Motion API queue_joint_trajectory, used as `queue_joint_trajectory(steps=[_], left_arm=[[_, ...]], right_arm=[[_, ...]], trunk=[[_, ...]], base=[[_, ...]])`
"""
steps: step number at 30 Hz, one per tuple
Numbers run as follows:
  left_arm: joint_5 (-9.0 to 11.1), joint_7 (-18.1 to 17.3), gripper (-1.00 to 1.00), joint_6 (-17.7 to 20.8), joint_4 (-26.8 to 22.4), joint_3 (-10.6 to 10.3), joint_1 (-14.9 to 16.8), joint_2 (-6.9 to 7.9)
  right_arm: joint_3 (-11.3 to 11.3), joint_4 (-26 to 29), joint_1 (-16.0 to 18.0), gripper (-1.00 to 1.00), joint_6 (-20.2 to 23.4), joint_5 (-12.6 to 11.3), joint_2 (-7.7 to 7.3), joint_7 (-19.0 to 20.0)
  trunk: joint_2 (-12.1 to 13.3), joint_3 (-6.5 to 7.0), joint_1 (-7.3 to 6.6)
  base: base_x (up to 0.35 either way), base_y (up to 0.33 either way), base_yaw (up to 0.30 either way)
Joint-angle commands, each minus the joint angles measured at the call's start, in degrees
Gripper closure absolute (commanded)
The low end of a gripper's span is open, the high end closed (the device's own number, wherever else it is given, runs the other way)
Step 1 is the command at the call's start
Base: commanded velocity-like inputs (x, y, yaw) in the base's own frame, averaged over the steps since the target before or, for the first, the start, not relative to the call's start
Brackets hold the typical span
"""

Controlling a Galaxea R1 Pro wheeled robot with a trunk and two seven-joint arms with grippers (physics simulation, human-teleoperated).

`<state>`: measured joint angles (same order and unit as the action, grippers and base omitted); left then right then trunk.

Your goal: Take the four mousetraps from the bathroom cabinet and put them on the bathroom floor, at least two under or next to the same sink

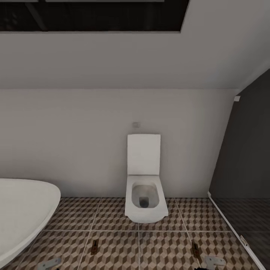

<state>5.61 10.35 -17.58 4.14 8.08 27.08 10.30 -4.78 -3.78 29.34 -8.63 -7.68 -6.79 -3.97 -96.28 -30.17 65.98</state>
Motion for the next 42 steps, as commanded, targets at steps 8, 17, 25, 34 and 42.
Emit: queue_joint_trajectory(steps=[8, 17, 25, 34, 42], left_arm=[[0.3, 0.0, -1.0, -0.3, 0.3, 0.1, 0.1, -2.29], [0.3, 0.1, -1.0, 0.1, 0.3, 0.1, 0.1, -3.97], [0.4, -0.1, -1.0, 0.3, 0.4, 0.1, -0.8, -6.65], [0.4, -0.1, -1.0, 0.2, 0.3, 0.1, -1.7, -8.55], [0.4, -0.1, -1.0, 0.3, 0.4, 0.1, -2.7, -9.44]], right_arm=[[-0.5, -0.3, 0.1, -1.0, -0.4, -0.6, 0.02, 0.0], [-0.5, -0.3, 0.1, -1.0, -0.4, -0.6, 0.02, 0.0], [-0.5, -0.3, 0.1, -1.0, -0.4, -0.6, 0.02, 0.0], [-0.5, -0.3, 0.1, -1.0, -0.4, -0.6, 0.02, 0.0], [-0.5, -0.3, 0.1, -1.0, -0.4, -0.6, 0.02, 0.0]], trunk=[[0.0, -0.06, 0.0], [0.0, -0.06, 0.0], [0.0, -0.06, 0.0], [0.0, -0.06, 0.0], [0.0, -0.06, 0.0]], base=[[0.0, 0.0, 0.0], [0.0, 0.0, 0.0], [0.0, 0.0, 0.0], [0.0, 0.0, 0.0], [0.0, 0.0, 0.0]])
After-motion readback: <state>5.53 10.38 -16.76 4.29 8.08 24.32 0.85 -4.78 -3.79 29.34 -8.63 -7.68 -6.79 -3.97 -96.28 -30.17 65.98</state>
